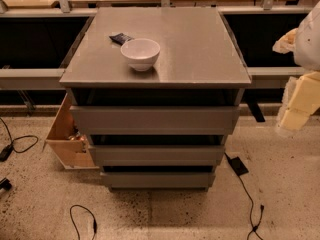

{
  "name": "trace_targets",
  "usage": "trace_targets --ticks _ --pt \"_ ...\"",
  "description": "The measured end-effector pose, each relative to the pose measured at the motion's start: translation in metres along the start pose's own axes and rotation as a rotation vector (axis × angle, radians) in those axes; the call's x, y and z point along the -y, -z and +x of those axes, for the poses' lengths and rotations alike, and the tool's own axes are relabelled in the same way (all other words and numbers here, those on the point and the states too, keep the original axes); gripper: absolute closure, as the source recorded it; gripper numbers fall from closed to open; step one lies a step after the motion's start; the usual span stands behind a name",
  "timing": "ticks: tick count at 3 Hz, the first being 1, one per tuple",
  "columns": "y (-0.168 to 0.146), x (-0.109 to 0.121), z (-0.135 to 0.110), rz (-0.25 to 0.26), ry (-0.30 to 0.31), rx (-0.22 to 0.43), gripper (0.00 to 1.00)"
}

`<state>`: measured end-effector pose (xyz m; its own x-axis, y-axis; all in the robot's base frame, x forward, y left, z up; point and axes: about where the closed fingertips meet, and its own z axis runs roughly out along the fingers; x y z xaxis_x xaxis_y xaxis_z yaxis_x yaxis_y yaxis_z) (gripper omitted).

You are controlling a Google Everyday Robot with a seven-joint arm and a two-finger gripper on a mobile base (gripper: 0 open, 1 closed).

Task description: Open middle drawer

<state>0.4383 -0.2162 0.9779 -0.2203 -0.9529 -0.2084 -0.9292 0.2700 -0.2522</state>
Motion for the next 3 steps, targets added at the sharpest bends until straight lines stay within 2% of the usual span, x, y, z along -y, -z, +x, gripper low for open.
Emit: trace_targets --ticks 1,2,3 --pt "0.001 0.000 -0.002 0.008 0.004 0.004 0.00" --pt "-0.021 -0.007 -0.005 0.002 0.022 -0.006 0.00" --pt "-0.076 -0.026 -0.022 0.025 0.080 -0.024 0.00"
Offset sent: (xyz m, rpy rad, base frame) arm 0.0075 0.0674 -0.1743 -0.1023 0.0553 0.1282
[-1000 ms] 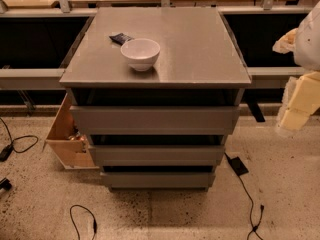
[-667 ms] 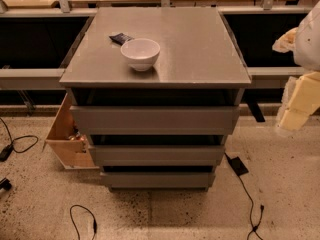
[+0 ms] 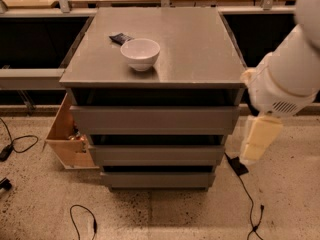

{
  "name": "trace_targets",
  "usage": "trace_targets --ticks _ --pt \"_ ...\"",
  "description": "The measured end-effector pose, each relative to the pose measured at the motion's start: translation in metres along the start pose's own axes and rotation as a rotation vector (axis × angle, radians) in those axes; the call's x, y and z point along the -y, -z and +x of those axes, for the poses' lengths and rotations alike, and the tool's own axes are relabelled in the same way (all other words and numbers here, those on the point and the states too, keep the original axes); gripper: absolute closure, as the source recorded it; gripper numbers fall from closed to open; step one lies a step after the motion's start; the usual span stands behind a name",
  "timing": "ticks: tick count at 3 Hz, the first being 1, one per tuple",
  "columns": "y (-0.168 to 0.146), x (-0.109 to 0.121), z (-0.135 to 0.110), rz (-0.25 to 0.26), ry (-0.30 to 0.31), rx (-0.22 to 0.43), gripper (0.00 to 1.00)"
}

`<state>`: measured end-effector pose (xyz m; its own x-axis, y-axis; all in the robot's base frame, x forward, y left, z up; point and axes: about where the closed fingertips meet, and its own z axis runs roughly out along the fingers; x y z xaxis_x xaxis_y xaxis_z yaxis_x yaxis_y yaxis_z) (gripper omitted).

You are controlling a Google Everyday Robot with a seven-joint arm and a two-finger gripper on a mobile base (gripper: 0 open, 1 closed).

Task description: Open middle drawer

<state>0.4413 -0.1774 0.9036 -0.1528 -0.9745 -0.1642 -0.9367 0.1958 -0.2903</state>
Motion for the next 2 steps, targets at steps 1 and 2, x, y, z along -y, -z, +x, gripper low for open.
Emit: trace_targets --ticks 1,2 --pt "-0.064 -0.030 -0.014 -0.004 0.029 0.007 0.00" --pt "-0.134 -0.069 -0.031 -0.032 0.056 0.027 0.00"
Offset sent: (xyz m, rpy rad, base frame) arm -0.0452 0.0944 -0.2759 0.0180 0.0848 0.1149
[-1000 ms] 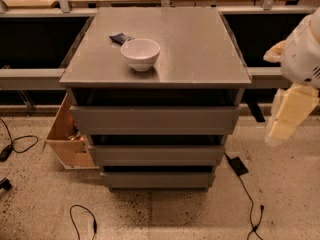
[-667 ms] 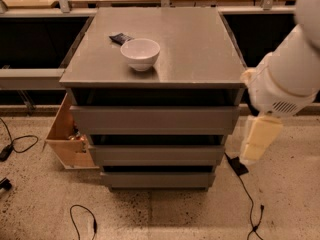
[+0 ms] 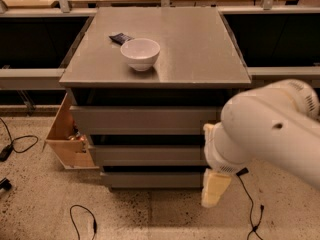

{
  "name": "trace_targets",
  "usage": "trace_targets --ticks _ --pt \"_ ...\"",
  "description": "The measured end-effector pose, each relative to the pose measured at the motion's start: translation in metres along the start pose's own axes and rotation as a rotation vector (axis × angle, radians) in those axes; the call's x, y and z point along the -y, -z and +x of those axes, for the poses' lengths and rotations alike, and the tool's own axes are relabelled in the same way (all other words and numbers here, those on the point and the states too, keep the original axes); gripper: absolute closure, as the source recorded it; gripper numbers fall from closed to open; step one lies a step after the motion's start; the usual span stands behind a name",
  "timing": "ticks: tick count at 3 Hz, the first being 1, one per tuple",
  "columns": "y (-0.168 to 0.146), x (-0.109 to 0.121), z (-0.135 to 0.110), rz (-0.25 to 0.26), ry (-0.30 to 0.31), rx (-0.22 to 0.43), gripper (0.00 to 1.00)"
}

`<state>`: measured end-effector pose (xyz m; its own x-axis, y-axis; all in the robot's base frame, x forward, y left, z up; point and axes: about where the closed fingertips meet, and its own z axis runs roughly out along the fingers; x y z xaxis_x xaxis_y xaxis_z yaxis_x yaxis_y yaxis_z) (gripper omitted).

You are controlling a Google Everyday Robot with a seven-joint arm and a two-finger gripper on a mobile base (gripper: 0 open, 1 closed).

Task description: Open middle drawer

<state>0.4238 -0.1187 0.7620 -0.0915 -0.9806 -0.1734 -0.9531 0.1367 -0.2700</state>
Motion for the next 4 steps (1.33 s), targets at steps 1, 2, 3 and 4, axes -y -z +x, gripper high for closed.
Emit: trace_targets --ticks 1,2,3,4 --pt "-0.034 -0.024 0.003 -0.015 0.009 0.000 0.00" --pt "-0.034 -0.024 0.003 -0.015 0.009 0.000 0.00" --pt "-0.065 -0.029 -0.006 -0.034 0.041 0.035 0.00" --pt "-0.145 -0.017 -0.027 -0.044 0.117 0.080 0.00"
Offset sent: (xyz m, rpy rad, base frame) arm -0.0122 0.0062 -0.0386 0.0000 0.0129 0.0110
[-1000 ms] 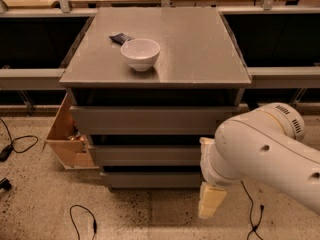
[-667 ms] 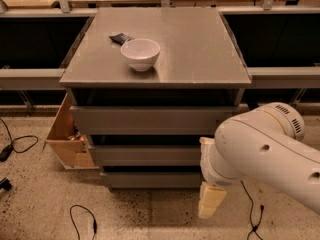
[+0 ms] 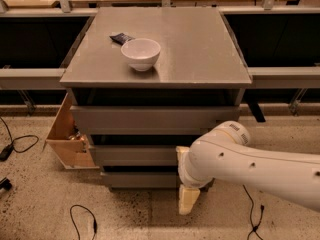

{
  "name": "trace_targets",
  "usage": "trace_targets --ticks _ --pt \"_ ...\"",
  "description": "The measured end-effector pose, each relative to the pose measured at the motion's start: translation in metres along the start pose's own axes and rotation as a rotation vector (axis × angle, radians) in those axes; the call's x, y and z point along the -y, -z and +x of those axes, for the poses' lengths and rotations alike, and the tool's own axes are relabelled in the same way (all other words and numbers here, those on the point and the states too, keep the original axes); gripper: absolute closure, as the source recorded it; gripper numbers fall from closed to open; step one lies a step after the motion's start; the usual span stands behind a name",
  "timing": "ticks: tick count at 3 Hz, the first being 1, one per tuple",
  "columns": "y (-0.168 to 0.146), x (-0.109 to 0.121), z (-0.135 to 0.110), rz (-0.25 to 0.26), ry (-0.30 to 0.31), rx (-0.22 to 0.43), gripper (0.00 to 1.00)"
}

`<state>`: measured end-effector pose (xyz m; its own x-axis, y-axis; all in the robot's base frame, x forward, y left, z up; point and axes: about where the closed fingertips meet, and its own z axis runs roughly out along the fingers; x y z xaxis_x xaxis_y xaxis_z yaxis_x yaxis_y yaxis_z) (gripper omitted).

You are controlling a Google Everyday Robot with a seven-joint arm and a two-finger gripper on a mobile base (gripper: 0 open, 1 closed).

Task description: Open middle drawer

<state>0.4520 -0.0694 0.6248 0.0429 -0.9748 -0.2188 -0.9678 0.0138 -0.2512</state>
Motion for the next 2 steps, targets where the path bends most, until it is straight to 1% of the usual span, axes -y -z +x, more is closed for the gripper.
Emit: trace_targets --ticks 1,2 --pt "-0.077 0.030 -0.006 0.000 0.072 0.031 0.00" --pt "-0.134 0.060 -0.007 -0.015 0.102 0.024 0.00"
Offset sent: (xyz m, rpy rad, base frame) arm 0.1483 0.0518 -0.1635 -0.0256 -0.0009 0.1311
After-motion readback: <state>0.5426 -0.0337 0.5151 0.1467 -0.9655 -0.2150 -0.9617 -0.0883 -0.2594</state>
